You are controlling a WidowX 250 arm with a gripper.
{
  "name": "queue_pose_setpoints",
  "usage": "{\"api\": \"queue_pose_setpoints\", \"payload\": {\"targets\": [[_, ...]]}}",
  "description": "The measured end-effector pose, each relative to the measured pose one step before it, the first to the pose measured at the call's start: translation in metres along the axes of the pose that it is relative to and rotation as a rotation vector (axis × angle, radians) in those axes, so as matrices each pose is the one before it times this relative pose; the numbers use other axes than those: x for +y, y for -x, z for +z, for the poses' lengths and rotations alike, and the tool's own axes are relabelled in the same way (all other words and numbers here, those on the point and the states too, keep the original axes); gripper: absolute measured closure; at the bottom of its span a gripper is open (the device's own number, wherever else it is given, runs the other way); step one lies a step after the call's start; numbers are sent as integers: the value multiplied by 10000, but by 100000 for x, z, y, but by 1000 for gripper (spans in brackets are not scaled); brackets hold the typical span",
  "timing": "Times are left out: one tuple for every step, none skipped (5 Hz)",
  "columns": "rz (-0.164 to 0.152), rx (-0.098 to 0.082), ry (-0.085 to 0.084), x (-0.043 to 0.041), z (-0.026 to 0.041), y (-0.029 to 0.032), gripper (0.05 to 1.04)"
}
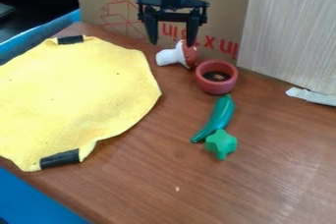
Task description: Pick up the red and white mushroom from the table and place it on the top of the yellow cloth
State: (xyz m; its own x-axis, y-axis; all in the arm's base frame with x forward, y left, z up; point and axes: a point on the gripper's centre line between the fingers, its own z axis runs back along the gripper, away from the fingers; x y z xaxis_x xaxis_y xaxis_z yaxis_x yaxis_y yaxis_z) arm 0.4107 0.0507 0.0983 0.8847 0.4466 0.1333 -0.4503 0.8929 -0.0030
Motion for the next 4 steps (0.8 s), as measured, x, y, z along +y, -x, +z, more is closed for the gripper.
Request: {"api": "queue_pose_setpoints", "payload": {"targets": [[0,436,-148,67,-1795,470,82],[43,-273,185,-341,-197,-537,82],[142,-275,129,84,-1077,-796,82],[9,-528,411,327,-1074,-587,82]]}}
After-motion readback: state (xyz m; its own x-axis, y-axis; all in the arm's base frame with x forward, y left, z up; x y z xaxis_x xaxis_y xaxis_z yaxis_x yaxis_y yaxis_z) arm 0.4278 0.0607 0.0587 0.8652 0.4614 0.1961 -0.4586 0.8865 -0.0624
